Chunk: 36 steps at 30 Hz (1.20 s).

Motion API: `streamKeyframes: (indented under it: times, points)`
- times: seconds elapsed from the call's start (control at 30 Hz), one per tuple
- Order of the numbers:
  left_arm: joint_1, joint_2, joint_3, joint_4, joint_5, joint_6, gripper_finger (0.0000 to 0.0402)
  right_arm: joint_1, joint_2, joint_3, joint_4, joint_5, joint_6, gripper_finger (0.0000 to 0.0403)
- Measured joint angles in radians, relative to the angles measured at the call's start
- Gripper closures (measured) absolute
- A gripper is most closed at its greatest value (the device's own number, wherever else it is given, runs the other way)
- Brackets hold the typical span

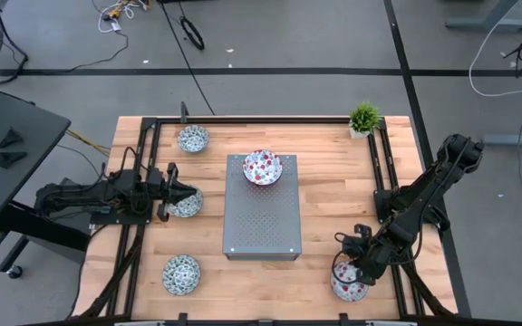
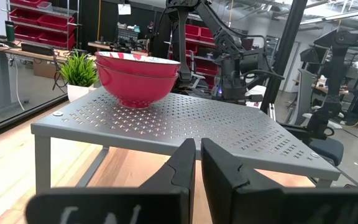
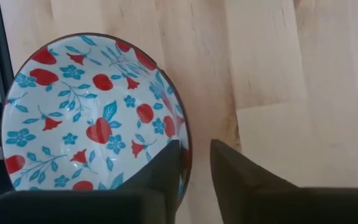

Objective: Pick & Place Mini bowls
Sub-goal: Put the red bowl on top of the red bowl on the shelf

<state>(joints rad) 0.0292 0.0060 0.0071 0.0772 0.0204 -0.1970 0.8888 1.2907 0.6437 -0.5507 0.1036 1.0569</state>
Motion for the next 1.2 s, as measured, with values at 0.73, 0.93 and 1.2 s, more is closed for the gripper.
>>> streamKeyframes:
  times: [0.73,0.93,1.2]
  points:
    - [0.000,0.000,0.000,0.000,0.000,0.000,0.0369,0.000,-0.002,0.002,0.044,-0.011,0.003,0.0399]
    - [0.000,0.000,0.000,0.000,0.000,0.000,0.0369,0.000,-0.002,0.028,0.053,-0.023,-0.006,0.0402]
    - [0.000,0.000,0.000,0.000,0.000,0.000,0.0369,-0.010,-0.016,0.106,0.051,-0.038,-0.029,0.0403]
